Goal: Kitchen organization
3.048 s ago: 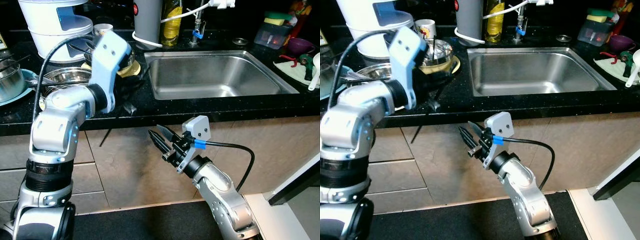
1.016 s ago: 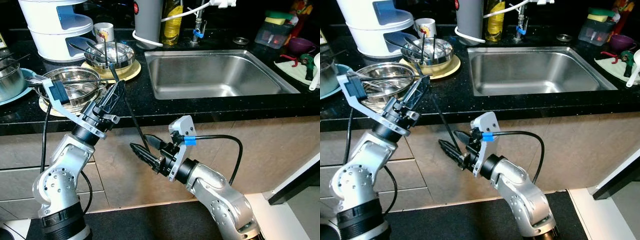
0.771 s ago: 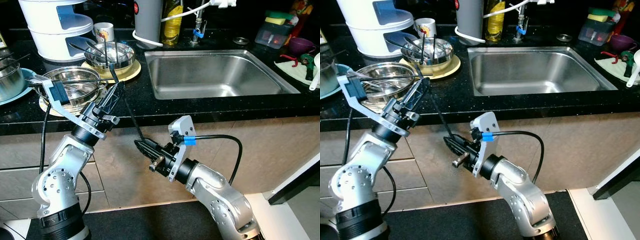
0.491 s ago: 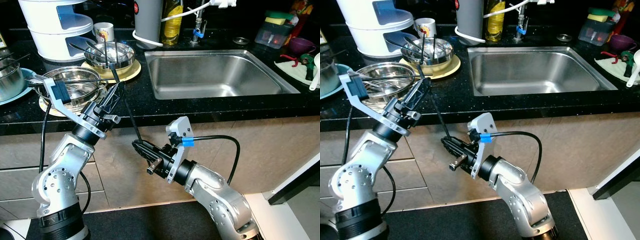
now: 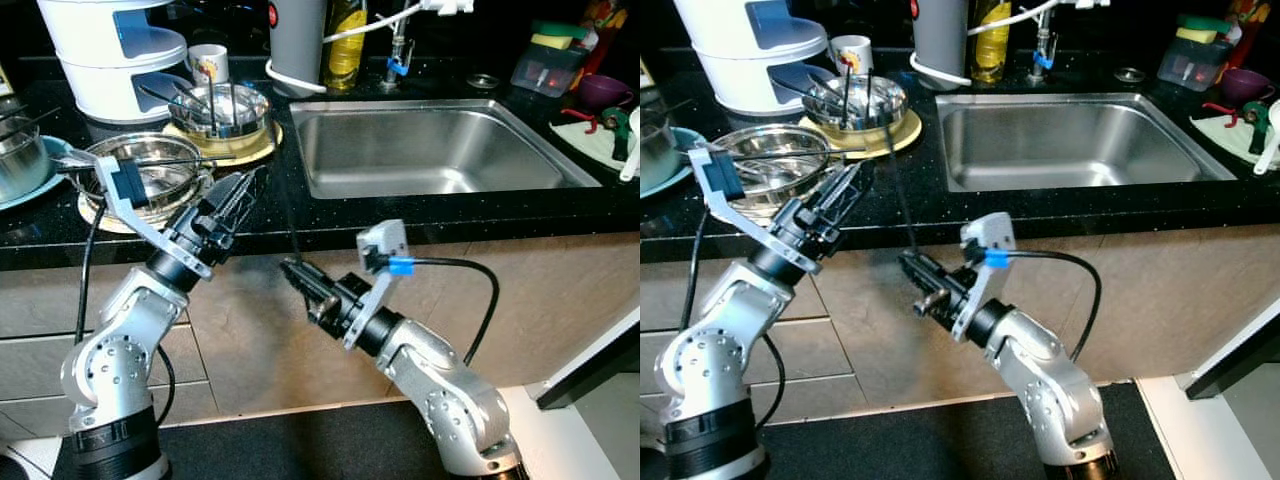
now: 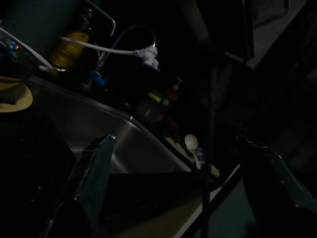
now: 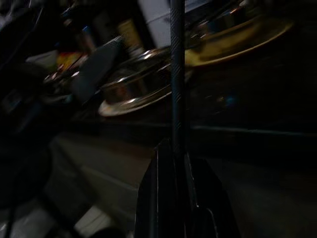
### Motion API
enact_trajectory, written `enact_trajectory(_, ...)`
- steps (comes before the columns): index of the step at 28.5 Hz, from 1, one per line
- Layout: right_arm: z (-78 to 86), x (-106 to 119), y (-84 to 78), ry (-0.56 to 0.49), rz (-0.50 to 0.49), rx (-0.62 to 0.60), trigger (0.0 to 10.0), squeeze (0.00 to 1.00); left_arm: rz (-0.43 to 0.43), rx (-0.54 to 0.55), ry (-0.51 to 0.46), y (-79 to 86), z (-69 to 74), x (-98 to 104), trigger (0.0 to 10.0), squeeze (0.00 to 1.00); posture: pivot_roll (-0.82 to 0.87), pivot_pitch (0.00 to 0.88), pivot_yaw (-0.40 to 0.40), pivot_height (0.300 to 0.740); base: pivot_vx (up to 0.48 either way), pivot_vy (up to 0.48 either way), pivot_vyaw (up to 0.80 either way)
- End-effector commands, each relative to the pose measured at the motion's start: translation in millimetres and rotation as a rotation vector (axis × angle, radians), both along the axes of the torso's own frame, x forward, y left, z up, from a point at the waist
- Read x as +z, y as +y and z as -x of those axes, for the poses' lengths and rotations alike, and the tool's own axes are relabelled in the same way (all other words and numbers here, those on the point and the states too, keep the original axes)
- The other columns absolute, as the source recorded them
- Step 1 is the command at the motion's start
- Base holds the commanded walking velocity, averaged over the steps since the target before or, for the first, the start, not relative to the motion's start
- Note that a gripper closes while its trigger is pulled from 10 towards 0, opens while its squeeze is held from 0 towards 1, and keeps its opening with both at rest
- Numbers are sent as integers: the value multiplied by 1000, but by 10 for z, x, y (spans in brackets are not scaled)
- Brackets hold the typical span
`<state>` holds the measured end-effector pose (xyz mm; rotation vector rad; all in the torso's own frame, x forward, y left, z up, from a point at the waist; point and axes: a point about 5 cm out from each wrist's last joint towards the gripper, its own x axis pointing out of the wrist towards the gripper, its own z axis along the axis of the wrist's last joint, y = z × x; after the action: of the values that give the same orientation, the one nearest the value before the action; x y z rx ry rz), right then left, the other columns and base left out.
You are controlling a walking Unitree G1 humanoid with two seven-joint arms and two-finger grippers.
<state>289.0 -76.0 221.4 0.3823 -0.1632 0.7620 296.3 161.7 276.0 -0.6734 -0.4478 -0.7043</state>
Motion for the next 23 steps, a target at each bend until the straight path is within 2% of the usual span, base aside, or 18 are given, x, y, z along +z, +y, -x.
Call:
enact_trajectory(1,-89,-11,-205,20,-66,-146,0,0,2,-13,8,52,13,-8,10000,0,-90,170,-27,740,0,0,0)
enact_trajectory(3,-89,-11,-205,20,-66,-146,0,0,2,-13,8,52,13,-8,10000,0,-90,170,-27,740,0,0,0)
enact_trajectory(4,-120,-52,-322,32,-70,-219,0,0,-39,-10,6,60,31,-20,10000,0,-88,166,-29,740,0,0,0)
enact_trajectory(5,-129,-113,-424,35,-39,-276,0,0,-120,-14,23,43,46,-72,10000,0,-85,163,-30,740,0,0,0)
enact_trajectory(6,-129,-113,-424,35,-39,-276,0,0,-120,-14,23,43,46,-72,10000,0,-85,163,-30,740,0,0,0)
enact_trajectory(7,-121,-184,-495,23,44,-320,0,0,-239,-2,22,13,66,-151,10000,0,-85,162,-30,740,0,0,0)
enact_trajectory(10,-121,-184,-495,23,44,-320,0,0,-239,-2,22,13,66,-151,10000,0,-85,162,-30,740,0,0,0)
enact_trajectory(11,-98,-253,-538,0,148,-353,10000,0,-360,39,28,-14,66,-257,10000,0,-85,162,-30,740,0,0,0)
enact_trajectory(13,-51,-301,-585,-24,212,-415,10000,0,-546,116,54,-110,77,-434,10000,0,-89,154,-30,740,0,0,0)
enact_trajectory(14,-51,-301,-585,-24,212,-415,10000,0,-546,116,54,-110,77,-434,10000,0,-89,154,-30,740,0,0,0)
enact_trajectory(17,-38,-296,-611,-36,214,-459,10000,0,-616,161,80,-158,73,-502,10000,0,-89,152,-31,740,0,0,0)
enact_trajectory(18,-44,-296,-622,-39,222,-478,10000,0,-683,195,92,-169,53,-551,10000,0,-87,150,-34,740,0,0,0)
enact_trajectory(20,-67,-296,-636,-46,236,-506,10000,0,-867,331,171,-131,-44,-718,10000,0,-87,150,-34,740,0,0,0)
enact_trajectory(21,-94,-291,-638,-50,243,-518,10000,0,-888,400,208,-99,-91,-764,10000,0,-86,156,-36,740,0,0,0)
enact_trajectory(22,-115,-284,-638,-53,247,-524,10000,0,-849,440,230,-83,-118,-763,10000,0,-86,156,-36,740,0,0,0)
enact_trajectory(23,-115,-284,-638,-53,247,-524,10000,0,-849,440,230,-83,-118,-763,10000,0,-86,156,-36,740,0,0,0)
